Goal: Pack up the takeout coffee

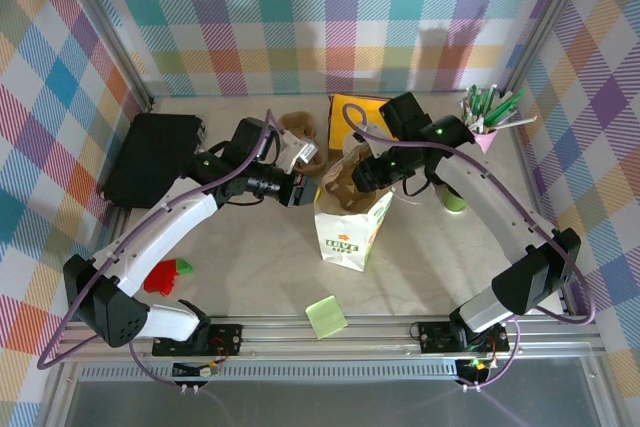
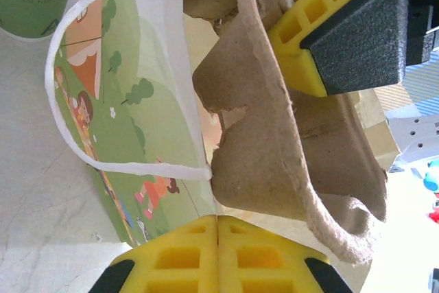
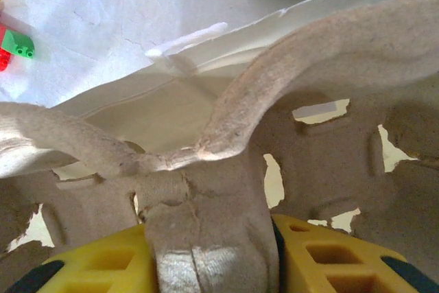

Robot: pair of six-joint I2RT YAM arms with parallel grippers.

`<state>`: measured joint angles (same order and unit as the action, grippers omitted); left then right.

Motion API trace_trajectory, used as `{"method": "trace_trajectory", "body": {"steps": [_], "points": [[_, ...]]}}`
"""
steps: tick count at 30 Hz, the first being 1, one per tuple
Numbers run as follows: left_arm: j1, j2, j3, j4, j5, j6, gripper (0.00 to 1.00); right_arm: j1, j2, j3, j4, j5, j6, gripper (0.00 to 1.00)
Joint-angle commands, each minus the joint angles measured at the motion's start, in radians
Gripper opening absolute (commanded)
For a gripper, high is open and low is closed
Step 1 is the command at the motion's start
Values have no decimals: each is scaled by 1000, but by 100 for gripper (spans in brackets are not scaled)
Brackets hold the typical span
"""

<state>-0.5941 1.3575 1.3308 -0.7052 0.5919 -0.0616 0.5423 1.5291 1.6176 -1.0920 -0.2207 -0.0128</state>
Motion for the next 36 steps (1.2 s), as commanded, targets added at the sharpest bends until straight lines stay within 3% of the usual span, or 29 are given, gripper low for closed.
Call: {"method": "trace_trajectory", "body": {"steps": [1,7,12,19,28,33,36], "points": [[-5,-28,1,-58,51,38,6,-19,18,10,10,22,28,40],[-6,-24,1,-58,59,47,5,-22,14,-18,22,66,10,40],[-6,-21,9,-71,58,61,5,-48,-24,-3,57,-33,74,40],[-5,-17,19,-73,60,67,5,-53,-29,-13,73,11,72,38],[-6,-6,33,-69,60,69,5,-53,-40,-101,86,45,-4,39],[-6,8,55,-77,49,70,5,-42,-66,-131,79,-3,-60,39],[-5,15,70,-77,45,70,10,-39,-77,-138,55,-30,-76,39]]}}
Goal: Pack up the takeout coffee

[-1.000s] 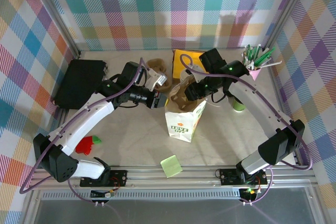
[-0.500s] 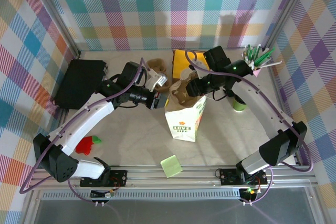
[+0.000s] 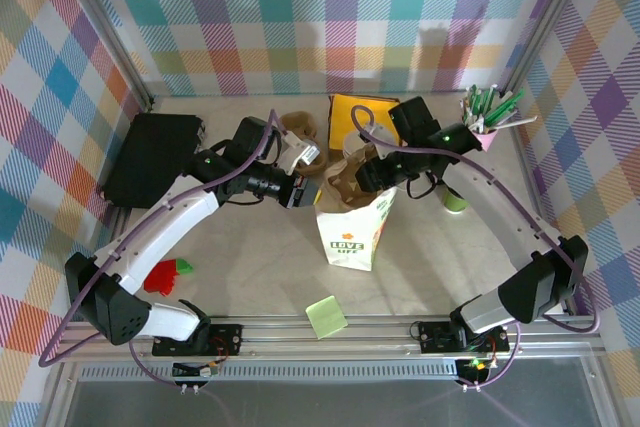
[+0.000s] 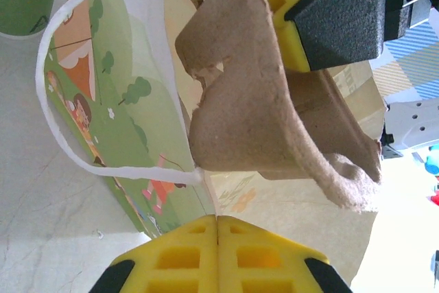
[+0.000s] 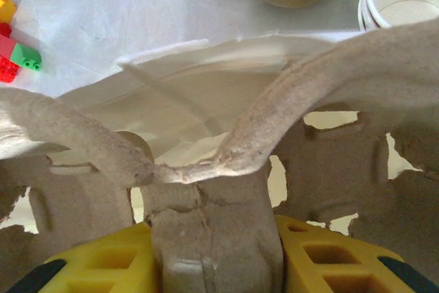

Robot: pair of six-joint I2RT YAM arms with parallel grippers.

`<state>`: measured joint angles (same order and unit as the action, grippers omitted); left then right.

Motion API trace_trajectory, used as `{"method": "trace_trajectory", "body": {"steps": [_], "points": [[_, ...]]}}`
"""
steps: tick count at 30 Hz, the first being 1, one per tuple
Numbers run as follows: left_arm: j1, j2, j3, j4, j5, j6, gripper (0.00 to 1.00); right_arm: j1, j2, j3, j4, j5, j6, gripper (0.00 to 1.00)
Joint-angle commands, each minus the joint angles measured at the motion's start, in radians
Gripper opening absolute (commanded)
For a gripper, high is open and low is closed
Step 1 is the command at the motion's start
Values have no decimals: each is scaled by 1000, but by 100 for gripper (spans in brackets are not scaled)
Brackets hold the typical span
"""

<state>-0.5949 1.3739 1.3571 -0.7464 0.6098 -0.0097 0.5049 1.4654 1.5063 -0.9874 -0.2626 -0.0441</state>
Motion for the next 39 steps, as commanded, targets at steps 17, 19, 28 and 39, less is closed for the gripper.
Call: {"method": "trace_trajectory", "body": {"steps": [17,19,28,39], "points": [[-9,34,81,-6,45,-18,36,67,3,-59,-163,56,-134,40],[-11,39,81,-15,47,-8,38,73,18,-48,-181,83,-150,40],[-13,86,104,-35,45,1,39,105,9,-44,-171,119,-251,42],[-13,130,141,-22,54,-27,38,142,-56,12,-178,186,-388,42]]}}
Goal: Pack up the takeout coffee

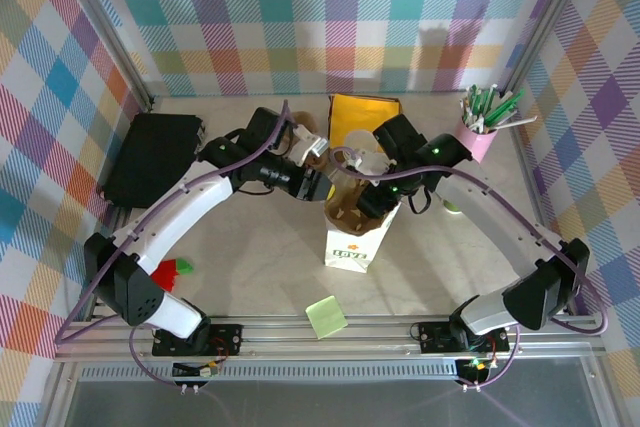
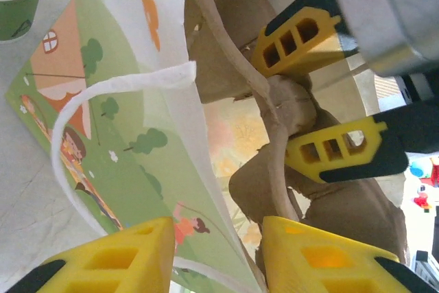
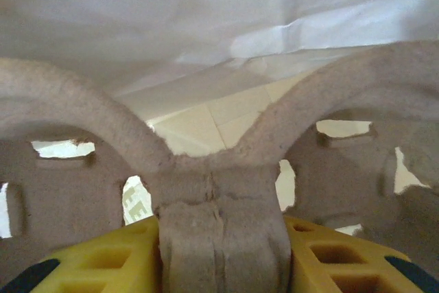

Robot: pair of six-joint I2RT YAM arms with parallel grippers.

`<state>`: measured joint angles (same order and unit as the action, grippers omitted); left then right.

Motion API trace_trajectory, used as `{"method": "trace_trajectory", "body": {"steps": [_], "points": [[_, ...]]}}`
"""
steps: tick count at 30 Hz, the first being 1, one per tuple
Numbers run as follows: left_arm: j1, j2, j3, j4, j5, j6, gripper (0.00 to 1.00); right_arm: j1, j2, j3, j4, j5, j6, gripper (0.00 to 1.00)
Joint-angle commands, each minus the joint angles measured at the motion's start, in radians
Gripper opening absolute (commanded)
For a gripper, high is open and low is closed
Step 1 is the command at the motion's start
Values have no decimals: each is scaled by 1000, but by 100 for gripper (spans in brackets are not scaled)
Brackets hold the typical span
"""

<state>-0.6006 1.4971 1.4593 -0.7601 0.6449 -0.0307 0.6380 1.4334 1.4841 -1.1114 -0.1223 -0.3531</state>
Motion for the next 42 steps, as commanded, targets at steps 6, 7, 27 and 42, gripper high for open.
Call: {"method": "trace_trajectory", "body": {"steps": [6,7,27,42], "points": [[-7,35,70,-27,6,-11,29,20,-51,53,-62,76,-126,42],[-7,35,73,-26,10,-13,28,22,-54,54,-61,78,-136,42],[-16,73,137,-39,-44,-32,38,35,-94,29,-52,-8,-334,44],[-29,83,170,4,-66,-103,14,35,-119,76,-93,-15,-369,44]]}}
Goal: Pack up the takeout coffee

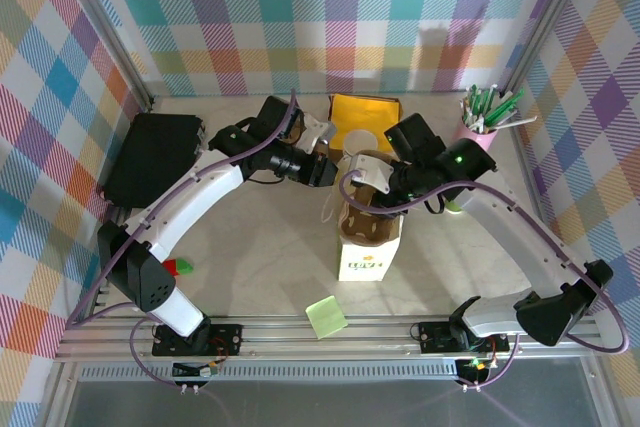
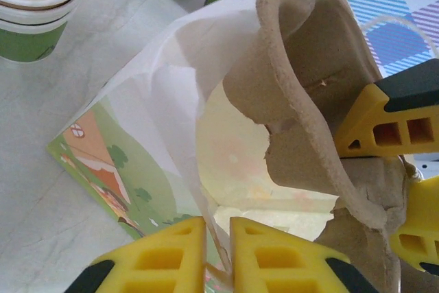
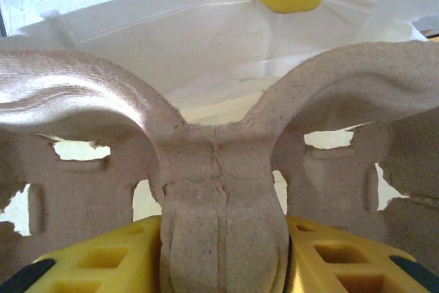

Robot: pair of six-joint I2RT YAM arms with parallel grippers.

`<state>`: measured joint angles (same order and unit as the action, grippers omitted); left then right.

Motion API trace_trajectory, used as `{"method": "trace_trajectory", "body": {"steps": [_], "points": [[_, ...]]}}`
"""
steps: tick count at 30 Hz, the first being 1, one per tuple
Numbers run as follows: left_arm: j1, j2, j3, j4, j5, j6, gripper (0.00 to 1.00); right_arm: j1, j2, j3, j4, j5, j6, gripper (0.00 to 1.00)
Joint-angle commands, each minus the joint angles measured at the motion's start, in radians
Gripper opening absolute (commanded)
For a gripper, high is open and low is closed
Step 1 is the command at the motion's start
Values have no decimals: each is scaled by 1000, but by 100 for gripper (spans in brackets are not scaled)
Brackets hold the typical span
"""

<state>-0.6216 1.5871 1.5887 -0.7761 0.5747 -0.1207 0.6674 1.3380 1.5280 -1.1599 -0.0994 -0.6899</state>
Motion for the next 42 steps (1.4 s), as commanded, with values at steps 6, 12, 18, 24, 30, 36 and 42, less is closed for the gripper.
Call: {"method": "trace_trajectory", "body": {"steps": [6,12,18,24,30,36,42], "points": [[-7,-1,70,-14,12,8,10,3,-61,96,-9,-82,-32,44],[-8,2,93,-57,20,37,10,-1,-29,173,-15,-78,-1,44],[-8,7,105,-73,30,53,10,-25,37,239,-63,-84,48,43],[-7,25,131,-90,16,62,10,-38,70,297,-167,-230,123,43],[-7,51,149,-97,10,67,10,-43,72,342,-259,-391,212,42],[-7,65,155,-88,14,68,10,-42,73,333,-313,-496,262,42],[-7,66,155,-83,29,67,10,-66,67,265,-289,-507,253,42]]}}
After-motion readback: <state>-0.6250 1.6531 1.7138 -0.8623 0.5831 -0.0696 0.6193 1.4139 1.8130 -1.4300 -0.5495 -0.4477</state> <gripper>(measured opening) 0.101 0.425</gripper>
